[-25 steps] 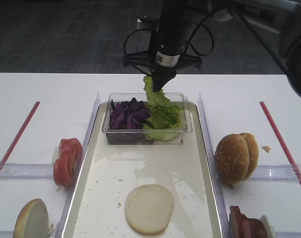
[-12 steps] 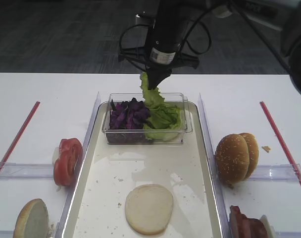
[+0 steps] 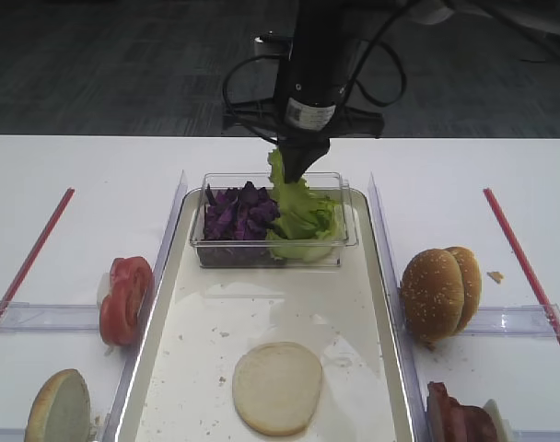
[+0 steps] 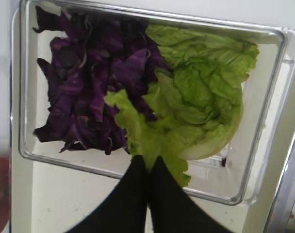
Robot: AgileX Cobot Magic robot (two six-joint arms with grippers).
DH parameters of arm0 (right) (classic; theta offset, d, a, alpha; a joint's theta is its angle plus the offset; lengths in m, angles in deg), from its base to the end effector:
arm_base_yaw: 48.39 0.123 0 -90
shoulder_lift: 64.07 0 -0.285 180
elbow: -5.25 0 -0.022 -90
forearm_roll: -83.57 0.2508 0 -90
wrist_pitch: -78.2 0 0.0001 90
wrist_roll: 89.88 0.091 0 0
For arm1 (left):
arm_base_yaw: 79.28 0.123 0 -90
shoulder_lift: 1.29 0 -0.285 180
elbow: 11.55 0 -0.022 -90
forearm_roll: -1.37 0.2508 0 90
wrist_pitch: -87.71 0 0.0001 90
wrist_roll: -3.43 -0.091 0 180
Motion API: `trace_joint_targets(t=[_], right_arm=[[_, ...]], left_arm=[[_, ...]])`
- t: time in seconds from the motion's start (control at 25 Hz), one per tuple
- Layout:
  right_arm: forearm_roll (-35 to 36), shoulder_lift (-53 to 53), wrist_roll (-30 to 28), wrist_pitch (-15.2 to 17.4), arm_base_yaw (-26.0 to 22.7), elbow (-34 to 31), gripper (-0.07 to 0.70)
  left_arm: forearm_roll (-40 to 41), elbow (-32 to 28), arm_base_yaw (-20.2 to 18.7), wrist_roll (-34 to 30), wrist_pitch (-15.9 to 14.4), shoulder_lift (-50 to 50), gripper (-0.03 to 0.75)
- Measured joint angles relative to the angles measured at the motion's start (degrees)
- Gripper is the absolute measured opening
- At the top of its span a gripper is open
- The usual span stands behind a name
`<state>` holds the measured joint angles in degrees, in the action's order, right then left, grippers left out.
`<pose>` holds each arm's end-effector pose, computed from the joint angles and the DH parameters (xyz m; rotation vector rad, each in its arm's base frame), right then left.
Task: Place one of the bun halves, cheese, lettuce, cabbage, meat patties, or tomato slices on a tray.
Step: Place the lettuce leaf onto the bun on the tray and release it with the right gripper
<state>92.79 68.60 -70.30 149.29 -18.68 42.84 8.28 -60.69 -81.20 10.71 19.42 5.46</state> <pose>0.3985 0.2433 0.2450 -0.2120 2.9590 0.3642 -0.0125 0.0106 0.2647 -0.1170 2.1579 0.0545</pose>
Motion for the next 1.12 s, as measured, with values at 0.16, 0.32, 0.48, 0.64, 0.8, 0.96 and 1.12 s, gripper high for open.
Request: trace_joint_targets(t=[0.16,0.32,0.48,0.64,0.8,0.96,1.12], right_arm=[[-0.1,-3.2,1.5,-0.1,1.4,-2.4,0.045],[-0.5,-5.6,3.1,-0.1,3.7,-6.1,0.045],[-1.2,-7.2,5.4,-0.2,7.0,-9.4,0.045],[-1.4,-10.2,8.0,-0.3,9.9,-13.7,0.045],[-1.8,-13.3,9.9,-0.3,12.2,-18.9,0.045],[-2.3,-17.1,12.8,-0.4,14.6,-23.6,0.045],[-2.6,-19.4,14.6,-0.7,17.1,-27.9,0.045]], left_arm=[[0.0,0.0,0.0,0.0,0.0,0.0,0.554],[0.0,0.0,0.0,0.0,0.0,0.0,0.554],[0.0,0.0,0.0,0.0,0.0,0.0,0.554],[0.1,0.0,0.0,0.0,0.0,0.0,0.554],[0.1,0.0,0.0,0.0,0.0,0.0,0.554],[0.1,0.0,0.0,0.0,0.0,0.0,0.554],[0.1,0.0,0.0,0.0,0.0,0.0,0.554]])
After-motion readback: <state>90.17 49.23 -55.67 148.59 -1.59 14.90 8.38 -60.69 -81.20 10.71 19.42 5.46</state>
